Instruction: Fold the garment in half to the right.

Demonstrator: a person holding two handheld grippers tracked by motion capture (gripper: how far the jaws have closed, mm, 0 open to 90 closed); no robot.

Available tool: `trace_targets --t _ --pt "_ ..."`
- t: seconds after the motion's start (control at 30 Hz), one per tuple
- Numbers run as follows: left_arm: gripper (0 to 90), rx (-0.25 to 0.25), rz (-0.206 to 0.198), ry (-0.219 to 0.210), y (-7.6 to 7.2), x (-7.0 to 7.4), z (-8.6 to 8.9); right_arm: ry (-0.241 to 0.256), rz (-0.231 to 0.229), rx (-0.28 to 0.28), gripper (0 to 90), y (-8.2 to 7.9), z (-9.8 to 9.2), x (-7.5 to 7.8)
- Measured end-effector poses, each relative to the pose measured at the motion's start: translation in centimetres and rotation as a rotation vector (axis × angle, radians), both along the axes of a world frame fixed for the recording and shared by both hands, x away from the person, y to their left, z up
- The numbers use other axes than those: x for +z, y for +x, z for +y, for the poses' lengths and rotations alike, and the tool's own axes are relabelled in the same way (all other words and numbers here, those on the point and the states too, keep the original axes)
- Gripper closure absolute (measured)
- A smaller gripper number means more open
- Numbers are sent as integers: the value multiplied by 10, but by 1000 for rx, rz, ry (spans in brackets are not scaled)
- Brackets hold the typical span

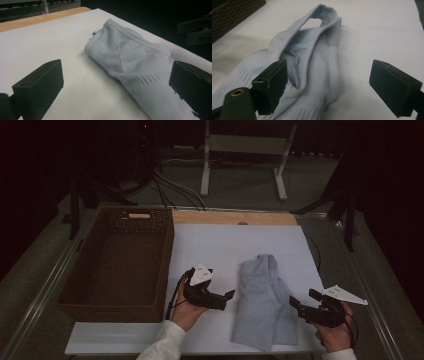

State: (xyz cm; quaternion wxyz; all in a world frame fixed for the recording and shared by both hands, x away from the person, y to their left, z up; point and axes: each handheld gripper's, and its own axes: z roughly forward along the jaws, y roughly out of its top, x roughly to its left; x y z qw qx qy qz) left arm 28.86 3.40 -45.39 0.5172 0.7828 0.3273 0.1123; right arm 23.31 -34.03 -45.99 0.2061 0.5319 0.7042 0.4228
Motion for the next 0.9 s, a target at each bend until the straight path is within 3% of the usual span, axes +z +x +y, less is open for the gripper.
trace_targets --t 0.33,0.9 --pt "2 7 11 -28 -3 -6 9 19 18 25 197 2 7 -1" --pt "2 1 13 6 -9 -9 14 49 65 91 274 8 25 -8"
